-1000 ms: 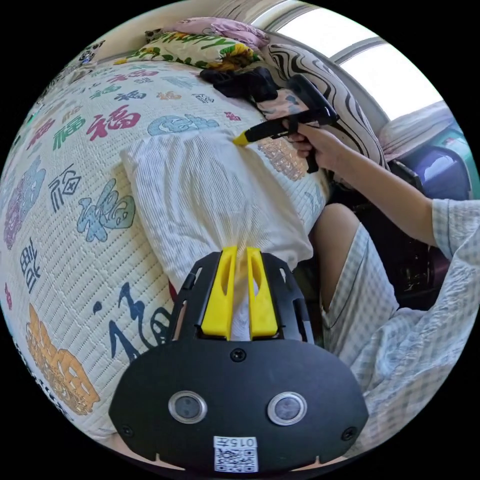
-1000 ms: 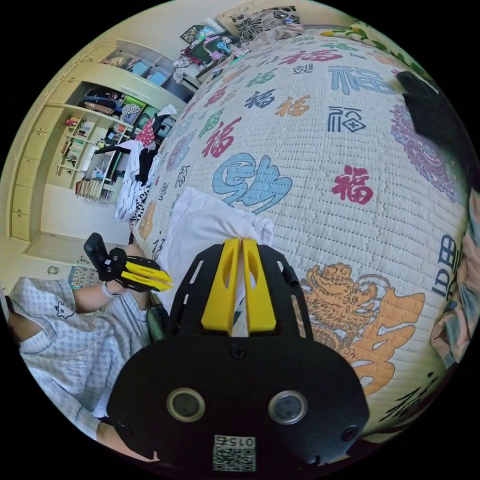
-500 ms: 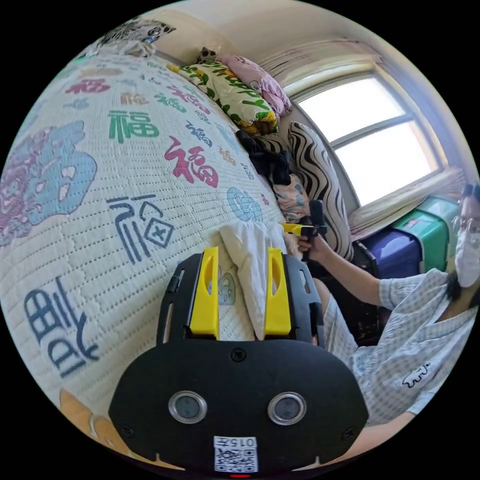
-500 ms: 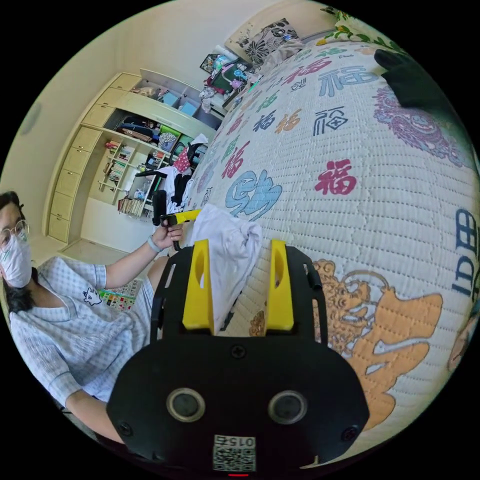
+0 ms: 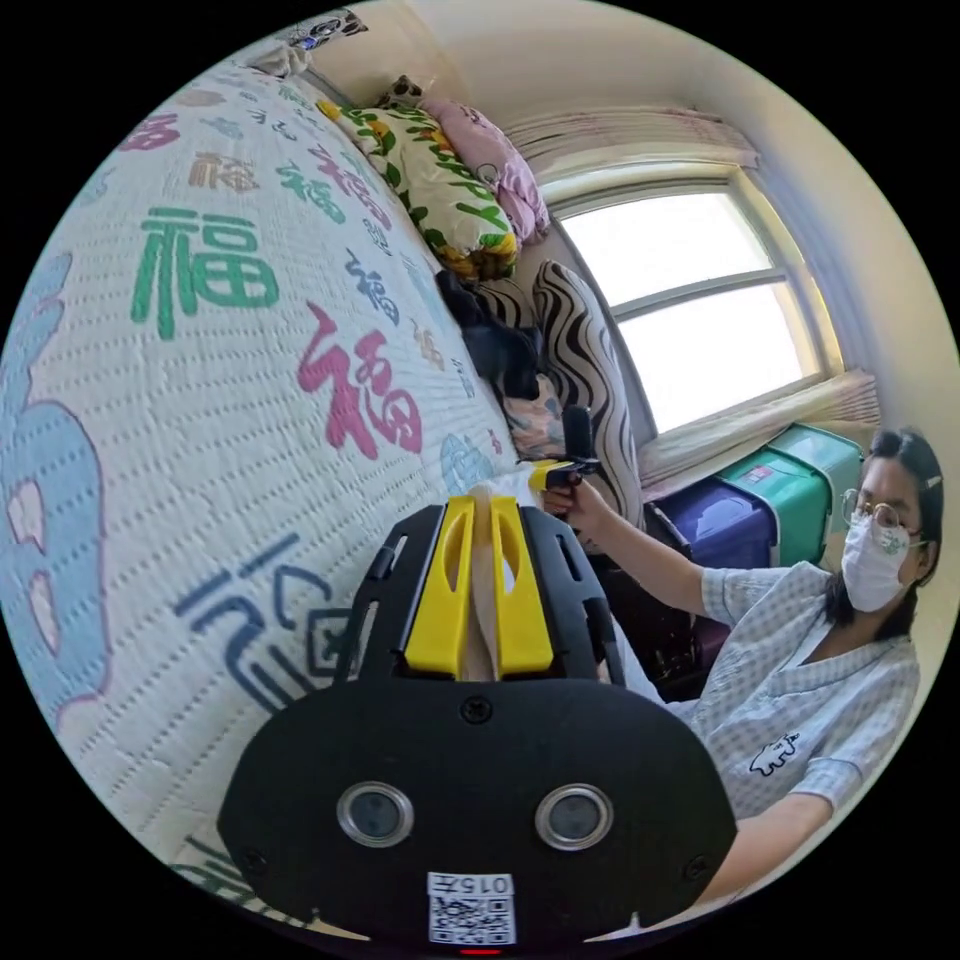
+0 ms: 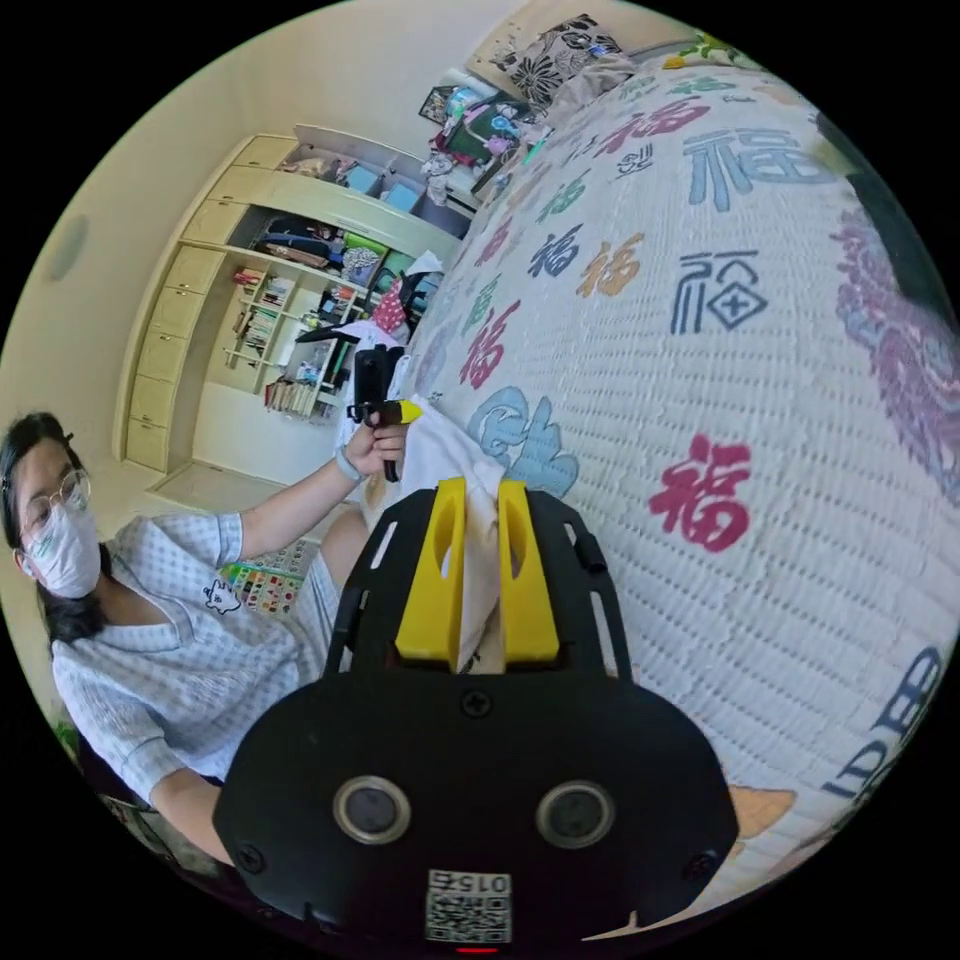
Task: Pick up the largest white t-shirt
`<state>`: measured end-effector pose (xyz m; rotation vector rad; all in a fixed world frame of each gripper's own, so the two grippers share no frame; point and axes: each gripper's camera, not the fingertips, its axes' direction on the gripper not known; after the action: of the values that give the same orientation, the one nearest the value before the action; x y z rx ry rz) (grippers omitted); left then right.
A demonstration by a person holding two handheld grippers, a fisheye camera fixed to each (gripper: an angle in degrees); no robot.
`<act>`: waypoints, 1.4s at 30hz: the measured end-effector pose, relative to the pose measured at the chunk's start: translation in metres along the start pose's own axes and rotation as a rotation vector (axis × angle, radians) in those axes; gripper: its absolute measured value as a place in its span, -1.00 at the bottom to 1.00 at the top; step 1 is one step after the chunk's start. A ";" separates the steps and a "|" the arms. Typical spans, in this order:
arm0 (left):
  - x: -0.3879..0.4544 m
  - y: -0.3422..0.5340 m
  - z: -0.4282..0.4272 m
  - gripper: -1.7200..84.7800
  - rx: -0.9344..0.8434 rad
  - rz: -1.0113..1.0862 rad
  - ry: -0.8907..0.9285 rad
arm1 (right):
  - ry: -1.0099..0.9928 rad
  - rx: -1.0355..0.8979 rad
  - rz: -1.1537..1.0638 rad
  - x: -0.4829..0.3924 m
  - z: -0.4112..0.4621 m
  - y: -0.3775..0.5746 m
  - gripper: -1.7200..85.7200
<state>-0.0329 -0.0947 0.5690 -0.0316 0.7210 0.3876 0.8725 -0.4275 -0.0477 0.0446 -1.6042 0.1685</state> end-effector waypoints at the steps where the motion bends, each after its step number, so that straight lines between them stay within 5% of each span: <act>1: -0.007 -0.005 -0.002 -0.92 -0.028 -0.005 -0.035 | 0.024 -0.017 0.022 0.002 -0.002 -0.007 -0.83; 5: -0.029 -0.009 -0.006 -0.87 -0.084 -0.063 -0.082 | 0.097 -0.135 0.081 0.006 0.010 -0.020 -0.80; 10: -0.014 0.019 -0.052 -0.78 0.034 -0.052 -0.216 | 0.153 0.021 0.102 -0.019 -0.026 0.019 -0.71; 14: 0.006 0.078 -0.066 -0.81 0.131 -0.050 -0.019 | 0.081 0.097 0.078 -0.043 -0.039 0.075 -0.83; 17: 0.019 0.108 -0.034 -0.86 0.120 -0.059 0.164 | -0.149 0.126 0.018 -0.058 -0.018 0.107 -0.94; 20: 0.023 0.120 0.013 -0.86 -0.021 -0.073 0.145 | -0.222 0.029 -0.013 -0.072 0.027 0.109 -0.97; 24: 0.014 0.139 0.034 -0.91 -0.138 -0.114 0.042 | 0.015 -0.346 0.105 -0.064 0.087 0.122 -0.97; 34: 0.001 0.167 -0.014 -0.95 -0.234 -0.160 -0.044 | -0.064 -0.260 0.279 -0.056 0.037 0.185 -0.96; 38: 0.000 0.134 -0.058 -0.78 -0.035 -0.138 0.015 | -0.145 0.008 0.145 -0.060 -0.008 0.184 -0.92; 42: -0.014 0.086 -0.058 -0.67 -0.003 -0.096 -0.164 | 0.071 0.130 0.085 -0.048 -0.024 0.149 -0.64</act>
<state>-0.1099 -0.0290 0.5427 -0.0364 0.5548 0.2954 0.8785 -0.2811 -0.1069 0.0702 -1.5236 0.3364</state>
